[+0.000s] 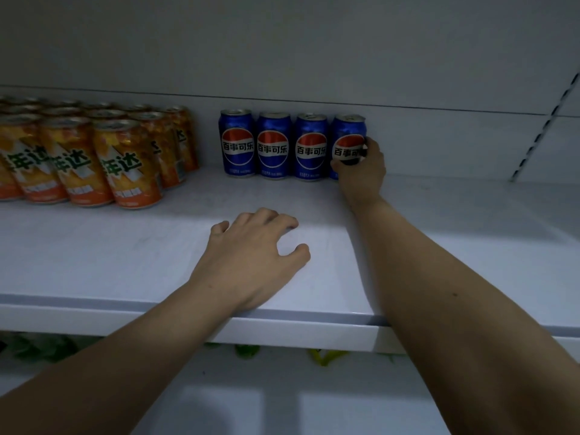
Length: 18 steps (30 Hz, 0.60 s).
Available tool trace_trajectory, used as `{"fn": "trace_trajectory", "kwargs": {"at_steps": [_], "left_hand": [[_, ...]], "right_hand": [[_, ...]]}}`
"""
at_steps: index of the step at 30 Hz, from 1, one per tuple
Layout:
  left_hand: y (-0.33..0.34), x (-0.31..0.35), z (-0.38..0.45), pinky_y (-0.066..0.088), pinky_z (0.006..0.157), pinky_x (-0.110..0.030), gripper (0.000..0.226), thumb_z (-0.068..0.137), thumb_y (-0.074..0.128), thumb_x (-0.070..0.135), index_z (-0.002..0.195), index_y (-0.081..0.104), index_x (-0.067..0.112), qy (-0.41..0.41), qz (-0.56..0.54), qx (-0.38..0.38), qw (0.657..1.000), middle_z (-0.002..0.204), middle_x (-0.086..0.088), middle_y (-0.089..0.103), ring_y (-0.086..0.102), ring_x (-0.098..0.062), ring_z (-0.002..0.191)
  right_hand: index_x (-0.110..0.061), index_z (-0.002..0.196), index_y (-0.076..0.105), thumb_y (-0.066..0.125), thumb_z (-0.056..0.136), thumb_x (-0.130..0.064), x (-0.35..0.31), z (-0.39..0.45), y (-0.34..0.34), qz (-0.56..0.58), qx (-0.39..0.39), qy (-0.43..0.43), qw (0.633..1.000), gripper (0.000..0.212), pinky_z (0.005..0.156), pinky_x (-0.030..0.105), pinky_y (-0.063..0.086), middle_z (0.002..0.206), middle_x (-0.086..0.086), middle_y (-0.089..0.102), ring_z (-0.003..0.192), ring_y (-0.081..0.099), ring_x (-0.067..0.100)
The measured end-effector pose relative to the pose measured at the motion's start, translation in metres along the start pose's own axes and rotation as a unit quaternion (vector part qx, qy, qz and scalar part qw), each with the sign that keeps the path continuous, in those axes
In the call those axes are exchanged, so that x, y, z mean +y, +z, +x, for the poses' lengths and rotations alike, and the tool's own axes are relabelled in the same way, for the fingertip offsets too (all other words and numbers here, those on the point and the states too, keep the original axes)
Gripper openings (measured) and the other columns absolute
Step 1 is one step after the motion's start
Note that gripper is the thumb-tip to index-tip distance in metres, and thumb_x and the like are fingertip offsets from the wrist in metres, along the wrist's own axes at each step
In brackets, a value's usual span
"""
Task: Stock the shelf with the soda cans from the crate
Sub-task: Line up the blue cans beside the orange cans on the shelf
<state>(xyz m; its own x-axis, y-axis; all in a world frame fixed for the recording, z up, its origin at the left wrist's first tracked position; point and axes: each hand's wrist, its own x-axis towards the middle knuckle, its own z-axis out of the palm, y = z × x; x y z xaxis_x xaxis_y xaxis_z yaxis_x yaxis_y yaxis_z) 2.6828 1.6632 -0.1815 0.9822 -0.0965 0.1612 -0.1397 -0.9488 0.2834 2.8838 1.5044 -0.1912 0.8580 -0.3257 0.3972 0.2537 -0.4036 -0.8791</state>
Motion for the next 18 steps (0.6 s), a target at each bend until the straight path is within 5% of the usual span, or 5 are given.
{"fn": "trace_trajectory", "kwargs": {"at_steps": [7,11,14,18], "left_hand": [[0.0,-0.002,0.0,0.022,0.114,-0.043,0.048,0.094,0.034,0.057,0.139,0.04,0.044,-0.004,-0.006,0.006,1.0,0.147,0.017,0.037,0.035,-0.01,0.133],[-0.002,-0.001,-0.001,0.024,0.112,-0.043,0.048,0.094,0.038,0.056,0.138,0.045,0.04,-0.007,-0.017,0.017,1.0,0.147,0.014,0.041,0.038,-0.013,0.132],[-0.003,0.0,-0.002,0.027,0.111,-0.044,0.049,0.094,0.04,0.053,0.138,0.049,0.034,-0.015,-0.027,0.018,0.999,0.146,0.01,0.045,0.041,-0.016,0.131],[-0.012,0.009,-0.019,0.032,0.105,-0.048,0.05,0.093,0.037,0.052,0.134,0.055,0.028,-0.102,-0.02,0.061,0.993,0.137,-0.001,0.056,0.048,-0.025,0.124]], "right_hand": [[-0.004,0.139,0.041,0.075,0.083,-0.015,-0.007,-0.008,-0.008,-0.002,0.004,0.038,0.999,0.066,0.092,0.023,0.043,0.137,0.014,0.05,0.123,0.052,0.026],[-0.002,0.132,0.045,0.064,0.093,-0.022,-0.025,-0.035,-0.024,-0.064,-0.027,0.078,0.995,0.047,0.098,0.036,0.047,0.134,0.017,0.051,0.12,0.054,0.031],[-0.005,0.123,0.052,0.055,0.097,-0.02,-0.043,-0.076,-0.049,-0.08,-0.094,0.061,0.99,0.03,0.084,0.032,0.046,0.119,0.01,0.06,0.103,0.058,0.026],[-0.008,0.109,0.056,0.053,0.099,-0.025,-0.083,-0.139,-0.094,-0.136,-0.155,0.035,0.978,0.02,0.086,0.036,0.049,0.107,0.013,0.064,0.098,0.061,0.031]]}}
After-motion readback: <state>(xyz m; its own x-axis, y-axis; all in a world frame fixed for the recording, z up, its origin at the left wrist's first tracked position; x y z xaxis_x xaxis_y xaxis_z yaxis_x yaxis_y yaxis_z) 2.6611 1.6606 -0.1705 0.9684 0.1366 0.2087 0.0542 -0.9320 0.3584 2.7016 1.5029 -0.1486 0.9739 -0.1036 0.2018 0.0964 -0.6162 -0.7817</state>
